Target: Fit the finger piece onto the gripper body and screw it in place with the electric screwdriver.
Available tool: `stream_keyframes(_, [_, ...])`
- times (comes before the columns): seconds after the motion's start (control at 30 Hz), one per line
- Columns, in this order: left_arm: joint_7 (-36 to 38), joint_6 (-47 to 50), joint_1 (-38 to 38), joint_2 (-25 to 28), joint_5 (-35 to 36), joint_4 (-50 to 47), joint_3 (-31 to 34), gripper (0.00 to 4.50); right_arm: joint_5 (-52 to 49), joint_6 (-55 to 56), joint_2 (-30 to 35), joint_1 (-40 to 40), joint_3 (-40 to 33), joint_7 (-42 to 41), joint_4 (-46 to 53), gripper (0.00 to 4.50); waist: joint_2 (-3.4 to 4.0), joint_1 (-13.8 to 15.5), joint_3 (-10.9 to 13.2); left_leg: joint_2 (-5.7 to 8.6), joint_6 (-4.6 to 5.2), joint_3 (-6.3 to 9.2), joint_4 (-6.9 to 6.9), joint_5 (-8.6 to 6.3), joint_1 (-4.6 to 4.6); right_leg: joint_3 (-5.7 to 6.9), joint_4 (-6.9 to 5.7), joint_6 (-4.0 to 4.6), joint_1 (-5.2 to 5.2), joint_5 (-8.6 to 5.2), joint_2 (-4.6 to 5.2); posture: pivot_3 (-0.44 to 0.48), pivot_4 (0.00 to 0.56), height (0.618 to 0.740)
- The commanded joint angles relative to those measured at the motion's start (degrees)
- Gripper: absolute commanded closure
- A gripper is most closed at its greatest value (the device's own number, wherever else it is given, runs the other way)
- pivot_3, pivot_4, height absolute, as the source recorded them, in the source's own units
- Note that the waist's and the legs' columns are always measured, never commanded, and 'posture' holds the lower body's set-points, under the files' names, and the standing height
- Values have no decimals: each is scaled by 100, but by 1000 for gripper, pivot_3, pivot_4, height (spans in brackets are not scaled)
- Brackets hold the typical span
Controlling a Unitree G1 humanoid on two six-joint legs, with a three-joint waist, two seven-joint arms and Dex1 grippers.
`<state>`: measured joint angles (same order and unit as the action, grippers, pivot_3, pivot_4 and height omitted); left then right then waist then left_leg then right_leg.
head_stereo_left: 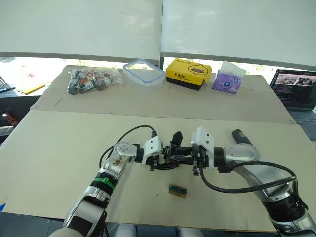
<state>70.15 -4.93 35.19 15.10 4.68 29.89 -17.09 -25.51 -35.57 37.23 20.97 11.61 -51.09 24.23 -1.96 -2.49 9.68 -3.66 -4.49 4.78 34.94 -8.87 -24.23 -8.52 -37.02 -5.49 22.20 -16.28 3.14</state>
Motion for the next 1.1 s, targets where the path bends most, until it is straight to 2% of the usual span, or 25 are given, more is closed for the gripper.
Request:
stream_keyframes(0.03, [131, 32, -105, 14, 27, -169, -95, 2186, 118, -43, 64, -194, -61, 63, -227, 4096, 0, 0, 0, 0, 0, 0, -1, 0, 0, 0, 0, 0, 0, 0, 0, 0, 150, 740])
stream_keyframes(0.1, [124, 45, -110, 15, 31, -172, -87, 2186, -36, 106, -32, -158, -224, 36, -141, 3040, 0, 0, 0, 0, 0, 0, -3, 0, -2, 0, 1, 0, 2, -1, 0, 0, 150, 740])
stream_keyframes(0.37, [109, 90, -158, 48, 68, -168, -26, 2186, -283, 1096, -178, -370, -745, -298, 19, 258, 3, -3, 5, 0, 0, 0, -2, 0, -9, 1, 1, -1, 9, -1, 0, 0, 150, 740])
stream_keyframes(0.4, [106, 95, -160, 50, 73, -170, -26, 2186, -323, 1134, -196, -411, -780, -323, 27, 40, 3, -5, 5, 1, 0, 0, -2, 0, -10, 0, 1, -1, 9, -1, 0, 0, 150, 740])
stream_keyframes(0.73, [27, 264, -199, 48, 224, -234, 69, 2186, -713, 1683, -208, -909, -1345, -600, 189, 40, 3, -9, 5, 1, 0, 0, -2, 0, -9, 0, 1, -1, 8, -1, 0, 0, 150, 740])
stream_keyframes(0.77, [11, 300, -204, 49, 255, -265, 88, 1150, -759, 1670, -179, -955, -1451, -584, 210, 0, 3, -12, 5, 1, 0, 0, -1, 0, -9, 0, 1, -1, 8, -1, 0, 0, 150, 740])
stream_keyframes(0.87, [-73, 355, -246, 58, 317, -342, 167, 38, -817, 1699, -77, -1102, -1694, -595, 289, 0, 4, -11, 6, 0, 0, 0, -3, 0, -8, 0, 1, -1, 8, -1, 0, 0, 150, 740])
stream_keyframes(1.1, [42, 603, -574, 555, 489, -849, 427, 38, -984, 1647, 256, -1680, -2513, -497, 534, 0, 4, -24, 6, 0, 0, 0, -5, 0, -6, -1, 1, 0, 9, -1, 0, 0, 150, 740])
